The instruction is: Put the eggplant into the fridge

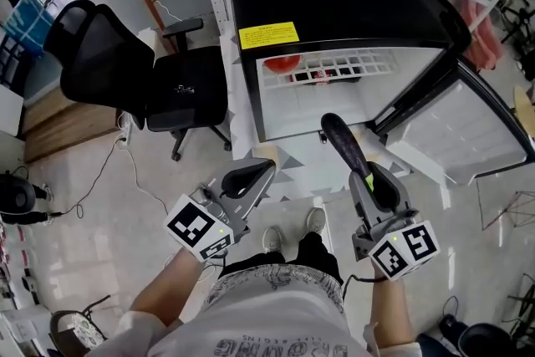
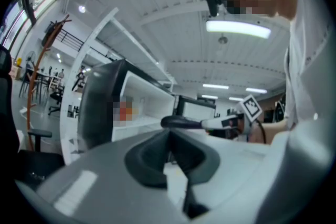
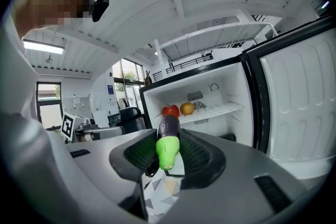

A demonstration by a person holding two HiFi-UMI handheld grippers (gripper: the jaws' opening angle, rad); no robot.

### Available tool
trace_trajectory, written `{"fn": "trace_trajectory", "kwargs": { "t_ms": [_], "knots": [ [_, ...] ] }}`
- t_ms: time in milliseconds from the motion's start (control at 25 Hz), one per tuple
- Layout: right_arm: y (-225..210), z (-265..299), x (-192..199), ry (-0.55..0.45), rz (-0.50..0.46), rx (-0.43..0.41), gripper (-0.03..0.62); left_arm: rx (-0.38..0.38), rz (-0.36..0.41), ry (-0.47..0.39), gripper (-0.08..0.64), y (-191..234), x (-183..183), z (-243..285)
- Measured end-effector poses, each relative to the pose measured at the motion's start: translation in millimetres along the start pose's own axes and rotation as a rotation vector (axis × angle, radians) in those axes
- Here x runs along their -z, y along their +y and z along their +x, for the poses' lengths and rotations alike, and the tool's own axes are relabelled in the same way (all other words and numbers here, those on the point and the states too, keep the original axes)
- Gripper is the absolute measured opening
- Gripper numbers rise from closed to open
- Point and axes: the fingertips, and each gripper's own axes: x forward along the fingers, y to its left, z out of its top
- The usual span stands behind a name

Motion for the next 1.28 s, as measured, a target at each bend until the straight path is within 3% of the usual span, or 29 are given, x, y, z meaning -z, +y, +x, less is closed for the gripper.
{"fn": "trace_trajectory", "kwargs": {
  "t_ms": [680, 1280],
  "knots": [
    [-72, 41, -34, -0.032, -0.013, -0.053, 0.127, -0.055, 0.014, 0.038, 0.008, 13, -6, 70],
    [-120, 82, -56, -0.055, -0.143, -0.047, 0.127, -0.12, 0.032, 0.066, 0.008, 15, -18, 122]
  ]
}}
